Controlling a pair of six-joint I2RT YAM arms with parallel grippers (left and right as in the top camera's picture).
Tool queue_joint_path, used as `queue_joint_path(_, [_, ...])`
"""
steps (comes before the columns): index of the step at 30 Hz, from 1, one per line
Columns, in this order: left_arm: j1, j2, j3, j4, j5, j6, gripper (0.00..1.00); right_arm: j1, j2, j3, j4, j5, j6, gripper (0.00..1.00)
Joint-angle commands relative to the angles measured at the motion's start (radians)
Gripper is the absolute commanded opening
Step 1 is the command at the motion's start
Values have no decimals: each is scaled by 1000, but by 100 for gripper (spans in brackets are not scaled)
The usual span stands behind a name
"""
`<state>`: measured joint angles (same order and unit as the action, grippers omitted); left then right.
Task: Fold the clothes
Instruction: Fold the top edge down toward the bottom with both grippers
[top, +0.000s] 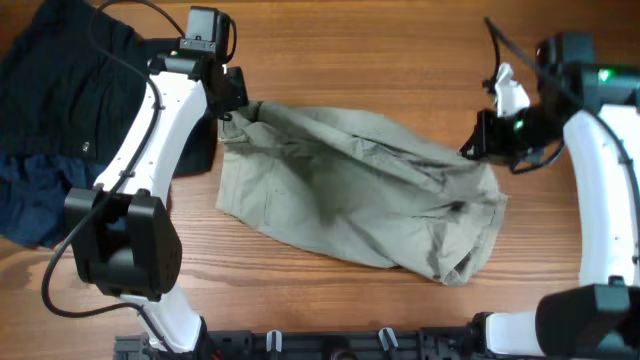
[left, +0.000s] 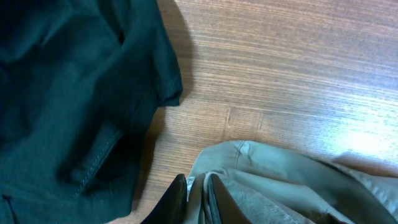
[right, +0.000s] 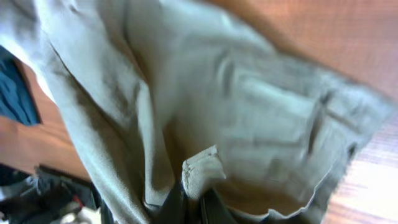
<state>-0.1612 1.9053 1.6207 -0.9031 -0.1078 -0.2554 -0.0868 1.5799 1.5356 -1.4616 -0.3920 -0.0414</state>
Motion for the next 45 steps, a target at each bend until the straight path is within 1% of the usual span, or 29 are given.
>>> queue_joint_path(1, [9, -18, 16, 6, -24, 13, 8, -6, -55, -225, 135, -9, 49, 4])
queue_joint_path(3, [9, -18, 16, 4, -24, 13, 5, -4, -54, -351, 236, -48, 49, 4])
queue_joint_path(6, [7, -18, 16, 5, -13, 13, 6, 5, -54, -556, 378, -55, 96, 4])
queue_joint_path(7, [6, -18, 16, 8, -5, 13, 8, 5, -54, -587, 399, -59, 97, 4])
queue_joint_path(8, [6, -18, 16, 10, 6, 13, 12, 5, -54, -605, 412, -59, 97, 4])
queue_joint_path(9, [6, -18, 16, 13, 10, 13, 23, 5, -54, -623, 426, -60, 97, 4])
queue_joint_path(10, [6, -19, 16, 19, 10, 13, 47, 5, -54, -633, 437, -76, 97, 4])
queue_joint_path(11, [6, -23, 16, 23, 13, 13, 68, 5, -54, -633, 440, -78, 97, 4])
queue_joint_path(13, [6, -36, 23, 25, 14, 13, 86, 5, -54, -633, 446, -78, 97, 5])
queue_joint_path(14, [7, -47, 24, 44, 22, 19, 90, 5, -54, -633, 450, -78, 96, 4])
queue_joint_path(15, [16, -57, 24, 93, 87, 70, 94, 5, -54, -633, 455, -78, 96, 4])
queue_joint_path(17, [46, -52, 24, 163, 222, 108, 95, 15, -54, -633, 462, -77, 96, 4])
queue_joint_path(19, [81, -34, 24, 169, 309, 122, 94, 29, -54, -633, 471, -77, 97, 4])
queue_joint_path(20, [111, -19, 24, 120, 373, 122, 93, 37, -54, -633, 478, -77, 97, 4])
queue_joint_path(21, [129, -10, 23, 68, 407, 125, 92, 41, -54, -633, 482, -78, 98, 4])
queue_joint_path(22, [140, 0, 23, 16, 433, 156, 91, 44, -54, -633, 486, -78, 105, 4])
queue_joint_path(25, [153, 32, 23, -127, 446, 174, 89, 45, -54, -633, 487, -77, 104, 4])
queue_joint_path(27, [153, 67, 23, -182, 498, 200, 83, 45, -54, -633, 489, -77, 104, 4])
queue_joint_path(29, [153, 126, 23, -210, 500, 199, 73, 45, -54, -633, 489, -77, 103, 4])
queue_joint_path(30, [153, 149, 23, -217, 500, 199, 71, 45, -54, -633, 489, -77, 104, 4])
queue_joint_path(34, [153, 214, 22, -204, 461, 199, 70, 45, -54, -633, 489, -77, 100, 4])
queue_joint_path(37, [153, 219, 22, -205, 447, 196, 69, 45, -54, -633, 493, -77, 100, 5])
queue_joint_path(41, [135, 219, 22, -298, 447, 200, 66, 45, -54, -633, 493, -77, 100, 4])
queue_joint_path(43, [119, 219, 22, -337, 447, 200, 62, 45, -54, -633, 493, -77, 100, 4])
queue_joint_path(44, [112, 219, 22, -356, 447, 200, 55, 45, -54, -633, 493, -77, 100, 4])
queue_joint_path(45, [102, 219, 22, -366, 447, 200, 46, 45, -54, -633, 493, -77, 100, 4])
